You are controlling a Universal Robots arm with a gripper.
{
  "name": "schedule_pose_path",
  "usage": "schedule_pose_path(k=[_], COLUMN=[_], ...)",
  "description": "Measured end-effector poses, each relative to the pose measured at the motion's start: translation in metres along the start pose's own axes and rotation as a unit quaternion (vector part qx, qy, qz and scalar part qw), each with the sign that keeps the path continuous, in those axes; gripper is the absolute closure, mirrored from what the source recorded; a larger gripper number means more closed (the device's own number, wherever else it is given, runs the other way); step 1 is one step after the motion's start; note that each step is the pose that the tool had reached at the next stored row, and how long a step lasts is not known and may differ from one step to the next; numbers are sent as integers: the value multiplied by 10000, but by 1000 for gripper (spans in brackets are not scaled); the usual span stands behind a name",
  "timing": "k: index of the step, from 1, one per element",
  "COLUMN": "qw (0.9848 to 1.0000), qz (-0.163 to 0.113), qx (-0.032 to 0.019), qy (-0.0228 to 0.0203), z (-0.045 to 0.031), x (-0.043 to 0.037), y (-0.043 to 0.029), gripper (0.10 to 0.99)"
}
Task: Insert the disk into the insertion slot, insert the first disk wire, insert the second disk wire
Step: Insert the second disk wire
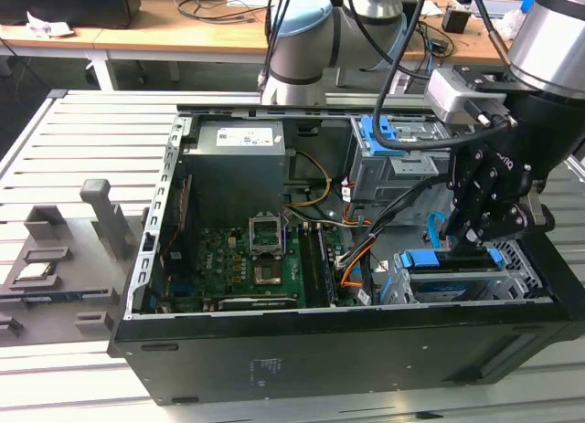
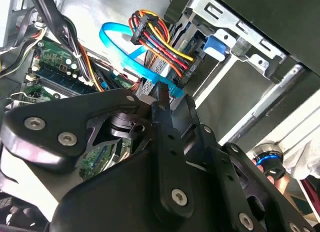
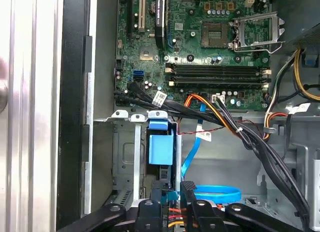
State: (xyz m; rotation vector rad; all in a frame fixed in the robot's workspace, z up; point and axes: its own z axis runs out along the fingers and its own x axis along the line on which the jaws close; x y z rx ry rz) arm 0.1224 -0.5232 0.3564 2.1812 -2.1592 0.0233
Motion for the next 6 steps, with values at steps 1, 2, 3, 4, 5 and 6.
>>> schedule_pose_path(k=[1,2,3,4,5,6], qw=[10000,10000,10000,10000,10000,10000], qz=[0,0,0,0,0,0], qx=[0,0,0,0,0,0], qy=[1,0,1,1,-1,1], z=[-139,-235,-301,-390,-409,-412], x=[-21,-18,-14,-9,-7,-7], y=[5,9,12,16,17,17], gripper=[871,980,980,980,980,980])
